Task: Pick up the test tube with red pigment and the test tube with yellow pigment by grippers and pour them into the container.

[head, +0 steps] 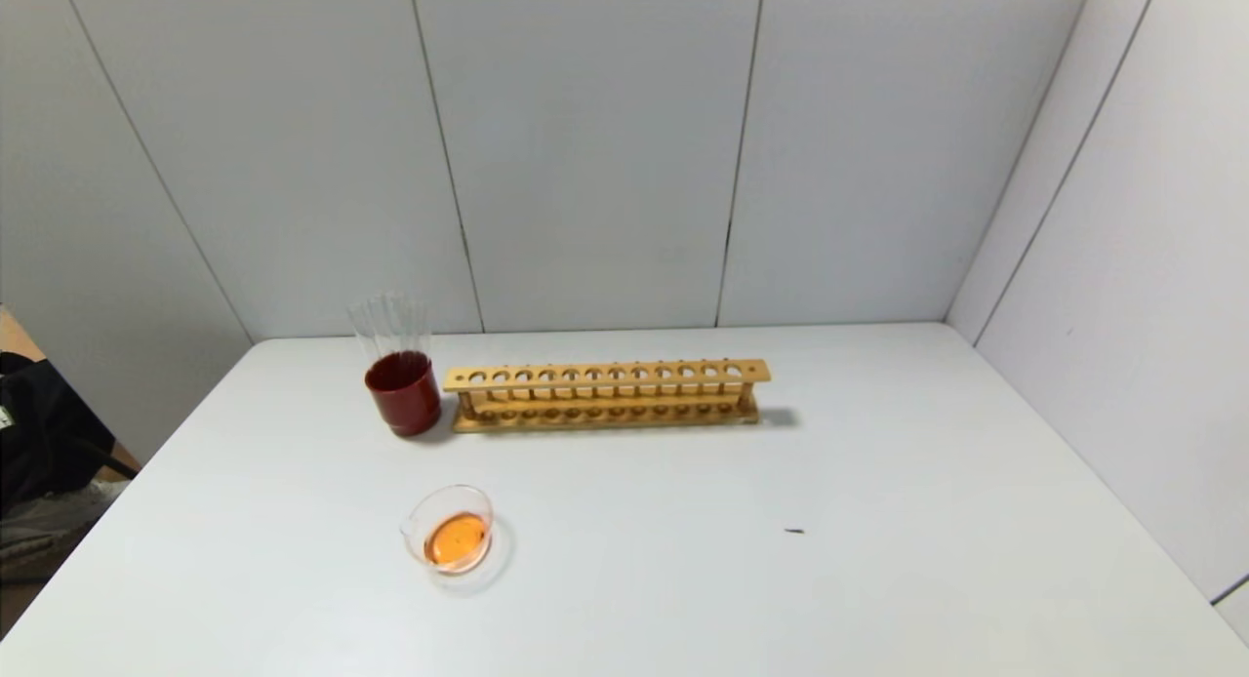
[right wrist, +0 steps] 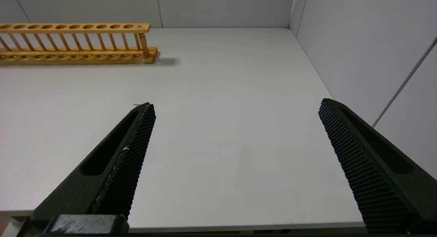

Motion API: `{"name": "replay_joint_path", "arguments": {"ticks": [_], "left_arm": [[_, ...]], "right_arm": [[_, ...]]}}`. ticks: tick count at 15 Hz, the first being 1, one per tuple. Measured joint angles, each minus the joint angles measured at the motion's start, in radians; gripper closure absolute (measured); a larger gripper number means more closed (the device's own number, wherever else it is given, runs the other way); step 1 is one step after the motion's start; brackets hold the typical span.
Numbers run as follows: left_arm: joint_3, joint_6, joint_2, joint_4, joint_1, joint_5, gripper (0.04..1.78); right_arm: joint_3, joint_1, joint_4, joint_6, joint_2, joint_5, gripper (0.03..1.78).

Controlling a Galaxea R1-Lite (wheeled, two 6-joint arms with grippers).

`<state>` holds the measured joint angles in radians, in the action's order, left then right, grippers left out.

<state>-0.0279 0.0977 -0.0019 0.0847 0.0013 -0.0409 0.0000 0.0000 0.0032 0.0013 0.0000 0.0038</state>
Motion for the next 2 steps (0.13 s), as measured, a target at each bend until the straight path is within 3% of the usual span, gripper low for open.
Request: {"name": "replay_joint_path", "arguments": {"ticks": [2], "left_arm": [[0.000, 0.000, 0.000, 0.000, 0.000, 0.000, 0.07]], "right_arm": [[0.000, 0.000, 0.000, 0.000, 0.000, 0.000, 0.06]]}}
